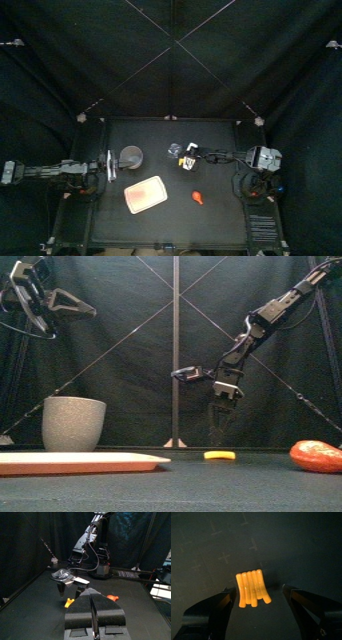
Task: Pick the fries then place it in the grey bowl
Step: Pick the fries
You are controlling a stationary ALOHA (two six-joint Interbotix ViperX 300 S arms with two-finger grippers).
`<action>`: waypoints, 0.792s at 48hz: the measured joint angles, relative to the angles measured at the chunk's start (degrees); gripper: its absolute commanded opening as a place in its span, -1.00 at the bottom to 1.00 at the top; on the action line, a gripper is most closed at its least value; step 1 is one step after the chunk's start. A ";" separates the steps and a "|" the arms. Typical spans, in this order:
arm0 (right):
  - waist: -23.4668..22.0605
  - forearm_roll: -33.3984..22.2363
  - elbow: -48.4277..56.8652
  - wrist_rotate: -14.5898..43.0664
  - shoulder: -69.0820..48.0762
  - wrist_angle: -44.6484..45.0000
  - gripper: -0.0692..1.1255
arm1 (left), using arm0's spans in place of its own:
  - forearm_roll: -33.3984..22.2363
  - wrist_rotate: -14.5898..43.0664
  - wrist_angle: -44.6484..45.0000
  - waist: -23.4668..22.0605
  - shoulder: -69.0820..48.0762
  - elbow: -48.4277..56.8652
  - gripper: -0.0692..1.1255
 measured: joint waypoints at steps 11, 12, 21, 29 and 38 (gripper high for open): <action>0.09 1.05 -0.18 0.00 2.64 0.00 0.88 | -0.18 0.00 0.00 0.44 0.00 0.18 -0.91; 0.09 1.14 -0.26 0.00 2.90 0.00 0.88 | -0.18 0.00 0.00 0.53 0.09 0.18 -0.91; -0.18 1.67 -0.79 0.00 4.92 -0.18 0.86 | -0.18 -0.09 -0.09 1.05 0.09 0.18 -0.91; -0.18 2.64 -1.67 0.09 5.54 0.09 0.74 | -0.26 -0.18 -0.09 1.14 0.09 0.18 -0.91; -0.18 4.22 -1.76 0.00 5.45 0.62 0.38 | -0.97 -0.26 -0.09 1.23 0.00 0.18 -0.91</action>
